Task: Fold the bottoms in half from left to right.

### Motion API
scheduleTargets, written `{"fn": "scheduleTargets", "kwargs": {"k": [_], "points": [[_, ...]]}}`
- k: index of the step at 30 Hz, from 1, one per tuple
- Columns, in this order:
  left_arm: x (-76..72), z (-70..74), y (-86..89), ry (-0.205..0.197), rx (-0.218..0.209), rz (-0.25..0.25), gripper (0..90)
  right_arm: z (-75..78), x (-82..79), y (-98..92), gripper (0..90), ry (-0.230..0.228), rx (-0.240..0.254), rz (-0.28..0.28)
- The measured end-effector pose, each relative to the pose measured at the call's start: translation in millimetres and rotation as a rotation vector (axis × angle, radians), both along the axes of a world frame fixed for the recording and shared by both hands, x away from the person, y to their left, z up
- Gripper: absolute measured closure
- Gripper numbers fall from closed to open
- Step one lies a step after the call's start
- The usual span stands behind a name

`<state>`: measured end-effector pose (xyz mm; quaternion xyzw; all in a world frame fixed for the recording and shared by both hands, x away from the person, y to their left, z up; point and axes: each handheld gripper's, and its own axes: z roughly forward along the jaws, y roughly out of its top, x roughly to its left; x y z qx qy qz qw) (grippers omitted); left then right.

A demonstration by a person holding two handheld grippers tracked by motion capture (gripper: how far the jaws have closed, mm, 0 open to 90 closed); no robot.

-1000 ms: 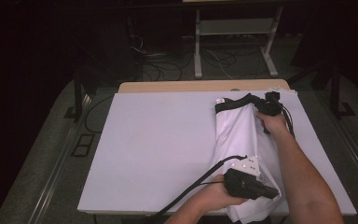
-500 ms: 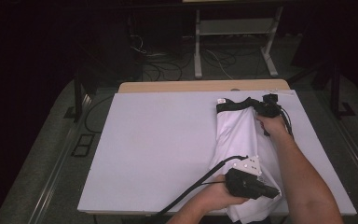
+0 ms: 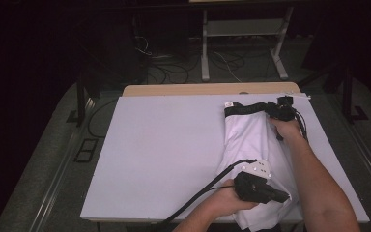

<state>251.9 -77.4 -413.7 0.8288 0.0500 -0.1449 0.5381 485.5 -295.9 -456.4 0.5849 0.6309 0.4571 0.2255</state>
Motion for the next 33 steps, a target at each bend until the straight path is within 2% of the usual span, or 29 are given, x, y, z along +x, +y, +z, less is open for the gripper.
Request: {"fn": "scheduleTargets", "kwargs": {"k": [3,4,7,8,10,15,16,20,26,27,33], "points": [[1.1,-0.9,-1.3,-0.001,0.002,0.002,88.7,2.9,-2.9,-3.3,55.0,-0.004,0.01,0.014],[3.5,-0.2,-3.7,0.003,-0.001,0.009,88.7,7.1,-8.6,-7.1,51.8,-0.017,0.02,0.033],[4.7,1.9,-6.7,0.002,-0.008,0.015,88.7,10.4,-12.5,-9.8,51.3,-0.028,0.02,0.045],[4.3,6.0,-12.6,0.001,-0.01,0.007,88.8,18.0,-19.0,-16.7,49.5,-0.051,0.027,0.068],[3.7,8.0,-18.1,-0.005,-0.003,0.003,88.7,23.5,-23.5,-22.8,47.7,-0.063,0.036,0.085],[1.0,12.7,-27.8,-0.011,-0.004,-0.008,88.7,32.3,-31.0,-32.6,45.3,-0.075,0.036,0.108],[0.4,13.7,-30.7,-0.012,-0.003,-0.015,88.7,35.9,-35.5,-35.0,43.9,-0.064,0.038,0.131],[-2.7,15.7,-42.6,-0.02,0.013,-0.037,88.7,41.3,-44.5,-39.2,41.4,-0.077,0.002,0.17],[-6.3,12.9,-54.2,-0.019,0.044,-0.065,88.7,48.2,-57.8,-52.5,40.6,-0.102,0.011,0.175],[-7.0,9.5,-58.2,-0.024,0.072,-0.072,88.7,49.9,-63.0,-58.3,40.7,-0.115,0.014,0.171],[-9.6,2.7,-64.5,-0.027,0.106,-0.084,88.6,46.9,-71.2,-66.2,40.2,-0.117,0.017,0.166]]}}
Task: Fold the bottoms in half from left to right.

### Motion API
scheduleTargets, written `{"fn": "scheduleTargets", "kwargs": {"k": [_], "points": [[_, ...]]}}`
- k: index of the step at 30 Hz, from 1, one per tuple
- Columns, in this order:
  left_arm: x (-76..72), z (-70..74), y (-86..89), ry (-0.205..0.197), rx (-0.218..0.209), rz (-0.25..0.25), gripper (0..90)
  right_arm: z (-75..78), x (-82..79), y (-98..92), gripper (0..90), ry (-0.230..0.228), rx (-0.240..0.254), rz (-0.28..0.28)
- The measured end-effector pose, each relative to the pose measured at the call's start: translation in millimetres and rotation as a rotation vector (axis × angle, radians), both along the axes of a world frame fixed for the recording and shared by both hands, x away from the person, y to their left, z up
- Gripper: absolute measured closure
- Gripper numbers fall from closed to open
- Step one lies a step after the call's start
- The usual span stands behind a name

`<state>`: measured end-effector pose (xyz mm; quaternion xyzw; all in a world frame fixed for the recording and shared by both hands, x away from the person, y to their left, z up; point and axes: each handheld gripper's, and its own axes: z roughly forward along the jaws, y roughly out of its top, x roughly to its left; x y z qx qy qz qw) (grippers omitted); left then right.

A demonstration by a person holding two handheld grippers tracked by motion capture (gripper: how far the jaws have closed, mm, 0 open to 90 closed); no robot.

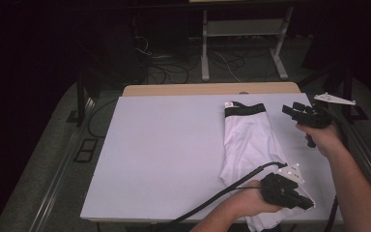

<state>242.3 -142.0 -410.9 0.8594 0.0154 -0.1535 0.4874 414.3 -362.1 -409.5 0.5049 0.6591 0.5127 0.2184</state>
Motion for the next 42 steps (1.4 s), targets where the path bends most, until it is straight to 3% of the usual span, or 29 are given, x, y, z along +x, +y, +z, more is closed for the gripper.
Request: {"fn": "scheduleTargets", "kwargs": {"k": [15,22,30,42], "points": [[-4.0,-10.5,-8.5,0.029,0.014,-0.015,88.6,-11.8,-22.8,-10.7,39.1,-0.006,-0.004,0.013],[-7.7,-16.6,-15.1,0.026,0.04,-0.034,88.5,-13.9,-36.1,-11.2,38.2,-0.011,-0.025,0.034],[-2.0,-20.9,-19.5,0.045,0.028,-0.007,88.4,-15.4,-48.9,-16.8,38.8,-0.016,-0.013,0.034],[-3.5,-23.7,-20.9,0.051,0.042,-0.021,88.1,-17.4,-54.4,-18.4,39.1,-0.021,-0.006,0.038]]}}
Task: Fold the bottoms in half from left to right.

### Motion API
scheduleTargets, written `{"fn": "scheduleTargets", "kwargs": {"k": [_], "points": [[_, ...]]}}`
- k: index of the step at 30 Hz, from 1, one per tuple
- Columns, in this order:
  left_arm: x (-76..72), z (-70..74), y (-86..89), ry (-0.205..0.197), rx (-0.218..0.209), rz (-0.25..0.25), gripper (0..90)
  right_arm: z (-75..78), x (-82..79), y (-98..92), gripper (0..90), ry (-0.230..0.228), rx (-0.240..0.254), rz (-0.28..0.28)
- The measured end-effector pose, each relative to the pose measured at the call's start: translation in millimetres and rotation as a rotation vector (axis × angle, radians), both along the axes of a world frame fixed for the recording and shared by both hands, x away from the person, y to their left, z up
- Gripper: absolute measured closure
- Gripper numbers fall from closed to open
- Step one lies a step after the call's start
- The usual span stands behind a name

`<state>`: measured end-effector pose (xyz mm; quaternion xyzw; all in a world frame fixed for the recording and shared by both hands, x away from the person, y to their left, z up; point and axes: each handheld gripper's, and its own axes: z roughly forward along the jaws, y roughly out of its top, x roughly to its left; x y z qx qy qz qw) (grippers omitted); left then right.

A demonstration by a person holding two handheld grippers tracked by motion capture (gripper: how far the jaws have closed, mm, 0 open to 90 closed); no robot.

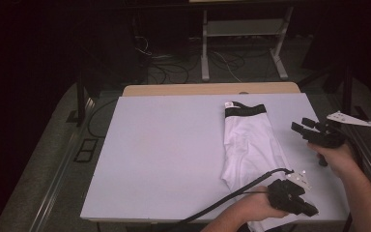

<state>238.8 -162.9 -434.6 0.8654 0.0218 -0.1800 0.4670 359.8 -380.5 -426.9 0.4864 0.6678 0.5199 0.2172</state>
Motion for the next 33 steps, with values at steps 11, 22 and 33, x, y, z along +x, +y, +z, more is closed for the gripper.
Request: {"fn": "scheduleTargets", "kwargs": {"k": [11,22,33], "points": [[-1.3,-6.1,-2.3,0.014,0.013,-0.001,87.8,4.9,-9.4,5.3,39.1,-0.01,-0.013,0.026],[0.8,-1.2,0.0,0.011,0.006,0.014,80.3,8.5,-15.3,2.5,39.3,-0.016,-0.007,0.025],[4.3,6.2,8.7,0.019,-0.032,0.03,67.9,9.1,-20.3,2.5,38.7,-0.024,-0.007,0.024]]}}
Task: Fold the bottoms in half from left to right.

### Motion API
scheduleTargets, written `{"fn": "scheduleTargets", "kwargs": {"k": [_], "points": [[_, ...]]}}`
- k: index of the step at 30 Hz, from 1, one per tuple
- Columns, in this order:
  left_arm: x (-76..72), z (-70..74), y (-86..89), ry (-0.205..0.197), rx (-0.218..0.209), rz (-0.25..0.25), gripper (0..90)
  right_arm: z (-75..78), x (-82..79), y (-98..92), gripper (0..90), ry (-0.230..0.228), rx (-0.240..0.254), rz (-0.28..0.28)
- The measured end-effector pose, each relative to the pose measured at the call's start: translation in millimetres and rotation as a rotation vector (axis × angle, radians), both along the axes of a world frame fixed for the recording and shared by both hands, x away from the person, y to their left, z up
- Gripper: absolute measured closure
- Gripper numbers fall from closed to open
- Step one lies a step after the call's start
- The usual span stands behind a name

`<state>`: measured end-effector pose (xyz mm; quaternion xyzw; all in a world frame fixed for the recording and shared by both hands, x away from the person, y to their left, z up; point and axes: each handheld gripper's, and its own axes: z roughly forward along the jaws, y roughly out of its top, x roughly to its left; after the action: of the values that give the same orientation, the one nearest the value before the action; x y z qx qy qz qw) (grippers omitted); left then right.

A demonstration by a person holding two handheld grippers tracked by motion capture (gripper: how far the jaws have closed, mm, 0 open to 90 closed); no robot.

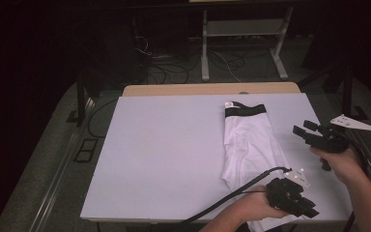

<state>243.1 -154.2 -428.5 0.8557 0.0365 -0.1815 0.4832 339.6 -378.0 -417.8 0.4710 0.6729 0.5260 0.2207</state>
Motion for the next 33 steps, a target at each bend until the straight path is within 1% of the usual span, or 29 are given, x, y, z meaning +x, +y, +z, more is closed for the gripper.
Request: {"fn": "scheduleTargets", "kwargs": {"k": [1,2,6,7,8,9,10,11,12,14,16,18,19,21,22,26,27,28,29,30,31,33], "points": [[0.0,0.0,0.0,0.0,0.0,0.0,60.6,0.0,0.0,0.0,38.7,0.0,0.0,0.0],[2.3,0.7,3.1,0.01,-0.01,0.003,57.5,0.1,-2.2,-1.5,38.4,-0.001,0.004,-0.005],[4.9,1.8,6.7,0.004,-0.014,0.014,52.4,0.1,-4.0,-2.8,38.4,-0.003,0.012,-0.008],[6.1,2.2,8.8,0.007,-0.014,0.027,52.4,0.1,-4.7,-3.0,38.4,-0.005,0.017,-0.008],[6.1,2.2,8.8,0.007,-0.014,0.027,48.5,0.1,-4.7,-3.0,38.4,-0.005,0.017,-0.008],[6.1,2.2,8.8,0.007,-0.014,0.027,48.5,-0.2,-5.5,-2.9,38.4,-0.005,0.013,-0.005],[8.8,3.1,14.1,0.008,-0.01,0.039,43.7,-0.9,-6.9,-1.9,38.2,-0.003,0.011,-0.001],[9.8,3.2,15.9,0.008,-0.01,0.05,43.7,-0.9,-6.9,-1.9,38.2,-0.003,0.011,-0.001],[11.6,3.5,20.2,0.015,-0.013,0.064,37.0,-1.7,-7.3,-1.0,37.4,-0.001,0.008,0.002],[12.4,3.8,22.5,0.016,-0.014,0.072,35.4,-2.0,-7.3,-0.7,37.1,0.001,0.006,0.004],[13.6,4.1,24.6,0.017,-0.015,0.076,29.5,-2.2,-7.2,-0.3,36.7,0.005,0.005,0.006],[13.6,4.1,24.6,0.017,-0.015,0.076,29.5,-2.3,-7.2,0.0,36.5,0.006,0.002,0.005],[17.6,5.9,34.3,0.014,-0.016,0.109,23.7,-1.8,-7.9,0.9,35.3,0.007,0.002,0.007],[17.6,5.9,34.3,0.014,-0.016,0.109,22.8,-1.8,-8.0,1.3,35.3,0.009,0.002,0.009],[19.9,6.0,38.4,0.014,-0.017,0.121,20.7,-2.0,-8.4,2.2,33.0,0.015,-0.001,0.009],[21.8,6.5,41.9,0.018,-0.016,0.134,17.5,-2.5,-8.1,2.2,32.2,0.024,0.002,0.013],[23.1,7.3,44.8,0.017,-0.019,0.144,17.5,-3.0,-7.8,2.1,30.8,0.034,0.005,0.012],[23.1,7.3,44.8,0.017,-0.019,0.144,15.3,-3.0,-7.8,2.1,30.8,0.034,0.005,0.012],[24.0,8.6,47.6,0.014,-0.02,0.15,14.5,-3.6,-7.1,2.3,24.6,0.054,0.012,0.034],[24.0,8.6,47.6,0.014,-0.02,0.15,14.2,-3.6,-7.1,2.3,24.6,0.054,0.012,0.034],[25.1,9.6,50.2,0.015,-0.021,0.155,14.1,-3.1,-7.4,2.8,20.9,0.058,0.016,0.045],[25.9,10.7,52.9,0.012,-0.02,0.165,14.0,-3.0,-7.4,2.9,20.8,0.062,0.017,0.046]]}}
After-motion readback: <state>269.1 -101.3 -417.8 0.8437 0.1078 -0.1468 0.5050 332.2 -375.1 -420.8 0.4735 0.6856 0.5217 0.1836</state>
